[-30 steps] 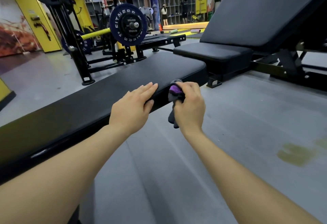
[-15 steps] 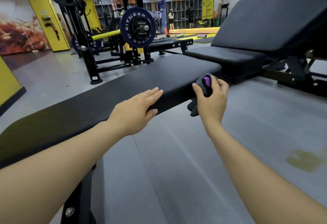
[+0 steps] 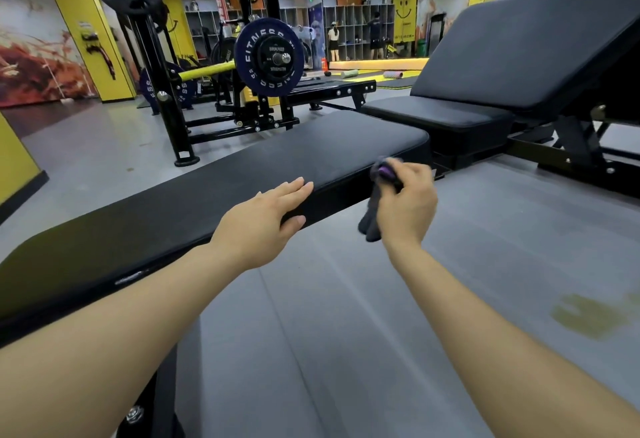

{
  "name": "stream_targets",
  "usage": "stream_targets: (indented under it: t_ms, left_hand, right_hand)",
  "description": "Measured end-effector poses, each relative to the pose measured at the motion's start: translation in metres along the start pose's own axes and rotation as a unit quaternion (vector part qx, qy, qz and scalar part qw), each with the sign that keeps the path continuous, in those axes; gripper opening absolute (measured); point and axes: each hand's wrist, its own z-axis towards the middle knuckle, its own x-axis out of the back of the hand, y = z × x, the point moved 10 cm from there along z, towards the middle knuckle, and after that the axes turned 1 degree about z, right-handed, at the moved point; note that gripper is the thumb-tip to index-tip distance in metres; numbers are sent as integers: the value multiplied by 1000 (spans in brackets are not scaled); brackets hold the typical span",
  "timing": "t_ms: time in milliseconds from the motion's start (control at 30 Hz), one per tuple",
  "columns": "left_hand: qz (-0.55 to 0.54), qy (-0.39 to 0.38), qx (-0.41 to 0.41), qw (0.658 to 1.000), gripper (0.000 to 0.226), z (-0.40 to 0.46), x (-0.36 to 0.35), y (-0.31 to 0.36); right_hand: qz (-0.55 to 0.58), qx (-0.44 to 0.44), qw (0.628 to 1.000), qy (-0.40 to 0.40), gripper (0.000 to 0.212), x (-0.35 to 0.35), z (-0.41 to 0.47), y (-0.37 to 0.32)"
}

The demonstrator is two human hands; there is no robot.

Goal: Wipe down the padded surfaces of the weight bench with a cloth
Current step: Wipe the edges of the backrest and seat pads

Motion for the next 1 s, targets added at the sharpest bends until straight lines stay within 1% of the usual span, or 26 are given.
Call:
stream_targets:
  t_ms: [67,100,167,233,333,400,467,567,633,700,767,833,900,933,1000]
  left_hand:
    - [4,-1,-2,1000,52,0,1,0]
    - [6,-1,-3,1000,52,1,0,0]
    - [6,3,-2,1000,52,1,0,-1]
    - [5,8,1,1000,53,1,-1,-2]
    - [2,9,1,1000,54,1,0,-2]
    - [-1,-7,-5,1000,55,1,0,0]
    - [0,-17,-9,1000,55,0,1,0]
    - [0,15,-2,1000,53,-14,9,-13]
    - [4,28,-2,1000,54,-26,9,-22]
    - [12,36,-6,999,55,-35,7,-26]
    - [22,48,-6,999,56,-40,8,-29]
    - [30,65,-1,997,57,-44,9,-30]
    - [47,91,-5,995,56,-50,13,-31]
    - [57,105,-9,993,56,-54,14,-31]
    - [75,131,-17,988,53,-63,17,-35]
  right_hand:
    - [2,-63,997,40,25,12,14,20]
    - [0,-72,996,47,25,12,12,22]
    - [-3,-61,997,36,26,0,-3,15]
    - [2,-17,1000,13,26,-14,-24,-3]
    - [2,102,993,-67,24,-39,-63,-40]
    - [2,125,987,-97,25,-43,-66,-45]
    - [-4,106,990,-91,26,-35,-51,-36]
    - [-2,27,999,-19,26,-14,-17,-9]
    - [-7,-11,1000,21,26,-11,-19,-4]
    - [-20,-28,999,36,27,-18,-37,-14]
    - [-26,28,999,9,29,-36,-69,-43]
    - [-29,101,993,-47,29,-54,-103,-70]
    - [-27,142,986,-83,28,-60,-106,-77]
    - [-20,146,984,-97,27,-59,-98,-74]
    - [2,107,990,-95,24,-47,-73,-61]
